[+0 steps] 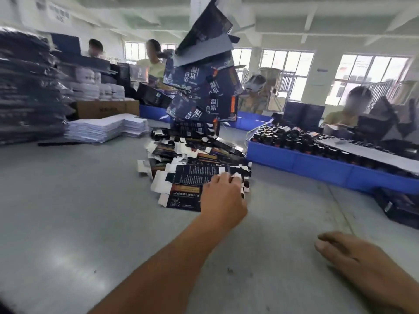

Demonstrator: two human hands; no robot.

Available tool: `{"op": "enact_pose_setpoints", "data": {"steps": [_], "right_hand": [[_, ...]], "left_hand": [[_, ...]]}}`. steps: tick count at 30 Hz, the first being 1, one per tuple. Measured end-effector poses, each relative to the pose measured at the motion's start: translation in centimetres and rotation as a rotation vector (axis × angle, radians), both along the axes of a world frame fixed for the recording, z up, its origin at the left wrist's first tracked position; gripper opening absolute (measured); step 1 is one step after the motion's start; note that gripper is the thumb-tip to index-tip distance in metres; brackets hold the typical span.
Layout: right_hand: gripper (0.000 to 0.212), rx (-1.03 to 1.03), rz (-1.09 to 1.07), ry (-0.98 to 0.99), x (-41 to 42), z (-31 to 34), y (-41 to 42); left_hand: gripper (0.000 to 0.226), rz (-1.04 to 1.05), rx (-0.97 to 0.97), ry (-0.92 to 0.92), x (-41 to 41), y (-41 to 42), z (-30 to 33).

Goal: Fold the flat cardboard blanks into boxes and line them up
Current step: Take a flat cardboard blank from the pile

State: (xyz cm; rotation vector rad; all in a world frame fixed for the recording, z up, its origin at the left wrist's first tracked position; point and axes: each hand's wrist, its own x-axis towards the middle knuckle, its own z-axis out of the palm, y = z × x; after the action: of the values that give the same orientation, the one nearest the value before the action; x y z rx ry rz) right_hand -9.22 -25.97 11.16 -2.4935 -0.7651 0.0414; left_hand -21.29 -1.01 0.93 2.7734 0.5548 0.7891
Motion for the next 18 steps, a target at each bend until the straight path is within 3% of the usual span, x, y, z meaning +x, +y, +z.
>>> {"op": "enact_pose_setpoints", "data": {"steps": [2, 3, 7, 9, 18], "right_hand": [[0.018, -0.011, 0.021, -0.008, -7.9, -10.7, -1.1], [0.017, 0.025, 0.185, 0.078, -7.5, -8.7, -2.7], [0.035, -0.034, 0.059, -0.058, -6.3, -10.1, -3.2], [0.037, -0.103, 0.102, 0.014, -7.1, -10.6, -3.6], [0.043, -0.107, 0.057, -0.023, -6.7, -10.9, -4.0]], "left_hand": [[0.066, 0.087, -0.059, 0.106, -0.2, 2.6, -0.4], [0.073, 0.092, -0.088, 0.167, -0.2, 3.8, -0.7], [0.091, 0.042, -0.198, 0.297, 0.1, 6.1, -1.3], [0.094, 0.027, -0.170, 0.317, 0.4, 6.1, -1.4], [0.100, -0.003, -0.066, 0.358, 0.4, 6.1, -0.9]]}}
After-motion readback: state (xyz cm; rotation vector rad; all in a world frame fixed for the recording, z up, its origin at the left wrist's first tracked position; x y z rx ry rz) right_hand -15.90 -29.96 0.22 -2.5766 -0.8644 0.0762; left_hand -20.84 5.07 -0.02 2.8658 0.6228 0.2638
